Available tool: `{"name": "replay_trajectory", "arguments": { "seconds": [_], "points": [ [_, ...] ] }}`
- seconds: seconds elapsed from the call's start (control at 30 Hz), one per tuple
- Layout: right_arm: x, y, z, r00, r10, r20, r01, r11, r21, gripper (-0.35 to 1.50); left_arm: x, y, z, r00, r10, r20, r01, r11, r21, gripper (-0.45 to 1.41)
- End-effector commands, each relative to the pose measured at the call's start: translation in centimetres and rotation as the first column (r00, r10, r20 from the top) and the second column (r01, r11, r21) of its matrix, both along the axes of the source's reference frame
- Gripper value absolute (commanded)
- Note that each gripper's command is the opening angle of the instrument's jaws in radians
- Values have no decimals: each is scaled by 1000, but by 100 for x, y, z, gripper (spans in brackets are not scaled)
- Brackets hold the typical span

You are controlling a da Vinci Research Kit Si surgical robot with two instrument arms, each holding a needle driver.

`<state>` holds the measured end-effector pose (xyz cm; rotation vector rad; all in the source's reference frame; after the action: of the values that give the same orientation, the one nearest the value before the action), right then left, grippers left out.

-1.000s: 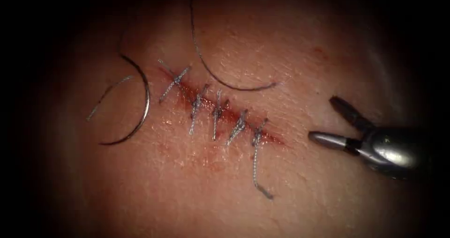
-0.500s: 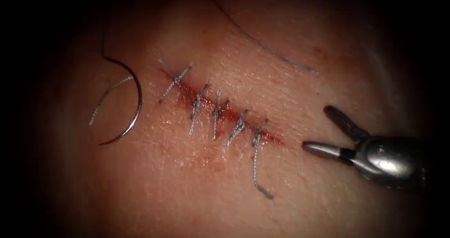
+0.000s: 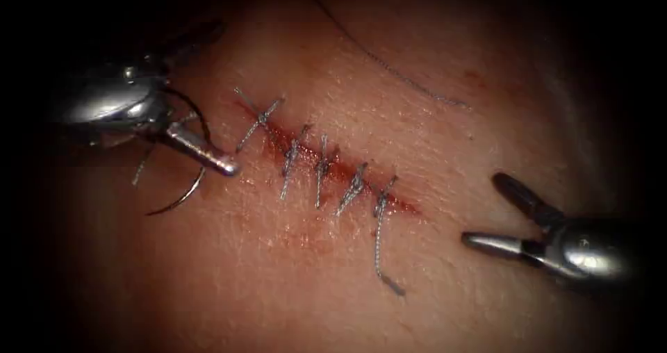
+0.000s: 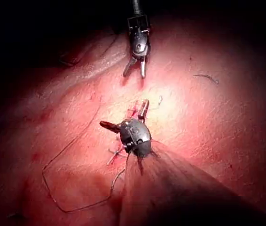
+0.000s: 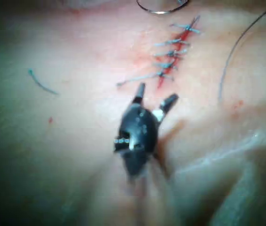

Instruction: Wound Closure

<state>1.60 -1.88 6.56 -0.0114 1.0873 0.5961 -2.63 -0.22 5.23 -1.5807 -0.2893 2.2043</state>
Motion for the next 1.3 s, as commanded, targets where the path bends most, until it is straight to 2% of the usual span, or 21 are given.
{"name": "replay_trajectory", "arguments": {
  "seconds": [0.03, 0.13, 0.23, 0.33, 0.57, 0.7, 0.83, 1.17, 1.27, 1.3],
  "points": [
    [5, -4, -7, 1000, -4, 7, 4, 1000, -4, 145, -13, -13, 4, 1000, 10, -18, -10, 1000, -11, 91],
    [7, -3, -14, 1000, 2, 4, -2, 1000, -14, 145, -51, -60, 4, 993, 72, -94, -79, 994, -78, 73],
    [8, -4, -14, 1000, 3, 4, -3, 1000, -14, 145, -71, -81, 17, 984, 112, -140, -126, 987, -100, 71],
    [10, -5, -16, 1000, 9, 9, -8, 1000, -15, 145, -90, -92, 44, 967, 134, -217, -165, 978, -131, 58],
    [21, -10, -20, 1000, 19, 21, -18, 999, -28, 146, -103, -113, 90, 932, 170, -322, -222, 966, -135, 49],
    [23, -10, -20, 1000, 20, 22, -20, 999, -28, 146, -104, -118, 111, 920, 183, -347, -243, 960, -136, 34],
    [25, -11, -18, 1000, 22, 23, -21, 999, -29, 146, -109, -120, 123, 917, 179, -357, -242, 960, -142, 22],
    [29, -13, -15, 999, 19, 27, -18, 999, -30, 148, -124, -135, 139, 916, 183, -356, -250, 956, -151, 16],
    [30, -13, -13, 999, 20, 28, -19, 999, -31, 148, -124, -136, 139, 917, 185, -354, -251, 956, -150, -5],
    [30, -13, -12, 999, 20, 28, -19, 999, -32, 148, -125, -137, 138, 917, 185, -354, -251, 956, -151, -37]
  ]
}}
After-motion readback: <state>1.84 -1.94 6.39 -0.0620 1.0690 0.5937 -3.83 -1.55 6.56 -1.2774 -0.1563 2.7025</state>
